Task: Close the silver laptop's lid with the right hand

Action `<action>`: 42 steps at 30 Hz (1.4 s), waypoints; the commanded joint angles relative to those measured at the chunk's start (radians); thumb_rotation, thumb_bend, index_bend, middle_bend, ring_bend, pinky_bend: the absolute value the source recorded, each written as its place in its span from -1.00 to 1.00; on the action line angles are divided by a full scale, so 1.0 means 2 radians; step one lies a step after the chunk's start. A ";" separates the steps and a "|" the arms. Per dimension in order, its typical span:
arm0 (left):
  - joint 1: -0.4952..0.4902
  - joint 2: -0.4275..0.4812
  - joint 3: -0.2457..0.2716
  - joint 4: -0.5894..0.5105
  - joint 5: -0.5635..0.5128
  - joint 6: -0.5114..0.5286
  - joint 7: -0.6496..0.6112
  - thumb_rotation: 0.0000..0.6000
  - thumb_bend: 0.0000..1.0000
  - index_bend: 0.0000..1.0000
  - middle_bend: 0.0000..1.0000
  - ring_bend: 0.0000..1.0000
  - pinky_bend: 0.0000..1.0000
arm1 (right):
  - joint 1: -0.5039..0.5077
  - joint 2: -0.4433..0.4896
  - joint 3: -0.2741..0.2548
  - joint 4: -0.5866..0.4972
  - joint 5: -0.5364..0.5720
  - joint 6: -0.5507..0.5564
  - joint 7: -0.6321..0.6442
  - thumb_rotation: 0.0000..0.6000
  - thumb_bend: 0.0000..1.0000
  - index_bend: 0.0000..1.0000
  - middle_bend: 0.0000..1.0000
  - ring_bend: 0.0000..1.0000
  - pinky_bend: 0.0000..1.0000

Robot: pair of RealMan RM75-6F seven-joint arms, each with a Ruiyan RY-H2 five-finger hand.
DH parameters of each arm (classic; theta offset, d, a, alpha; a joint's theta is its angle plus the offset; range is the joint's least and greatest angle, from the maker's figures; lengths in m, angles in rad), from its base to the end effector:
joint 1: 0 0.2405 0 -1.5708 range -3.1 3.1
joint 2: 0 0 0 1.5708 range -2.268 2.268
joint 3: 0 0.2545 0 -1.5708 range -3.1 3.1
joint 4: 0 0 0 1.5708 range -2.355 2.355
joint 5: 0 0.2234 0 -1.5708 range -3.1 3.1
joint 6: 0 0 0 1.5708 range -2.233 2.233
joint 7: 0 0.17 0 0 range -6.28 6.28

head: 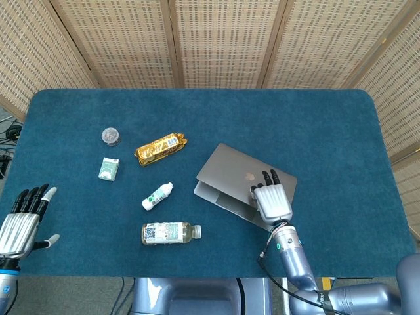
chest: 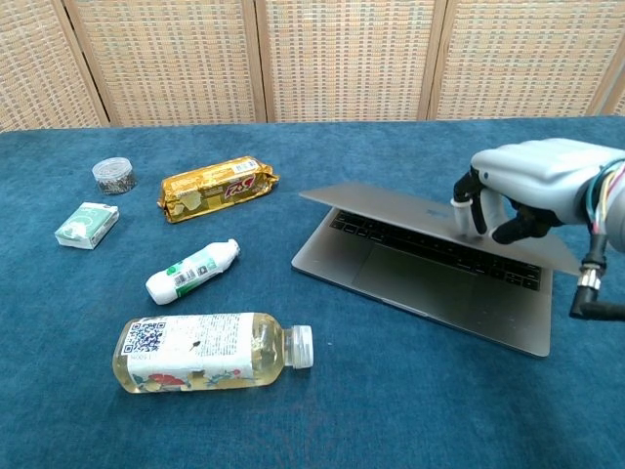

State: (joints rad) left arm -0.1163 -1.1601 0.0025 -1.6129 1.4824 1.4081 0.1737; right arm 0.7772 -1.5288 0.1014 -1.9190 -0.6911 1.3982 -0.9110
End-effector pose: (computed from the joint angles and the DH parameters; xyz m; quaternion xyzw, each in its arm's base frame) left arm -0.3161 0.2045 0.1130 -0.6476 -0.3763 -0.3180 0.5813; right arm -0.1199 -0.3069 -0.0163 0.7228 -0.3754 0.2624 0.5174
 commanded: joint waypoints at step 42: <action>0.003 0.007 -0.003 -0.007 -0.004 0.003 0.000 1.00 -0.87 -1.00 -1.00 -1.00 -1.00 | -0.043 -0.032 -0.016 0.067 -0.040 -0.045 0.041 1.00 1.00 -0.12 -0.35 -0.86 -0.94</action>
State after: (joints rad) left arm -0.1111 -1.1470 -0.0041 -1.6262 1.4735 1.4143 0.1732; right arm 0.6927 -1.6072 0.0636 -1.7756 -0.7490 1.2913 -0.8248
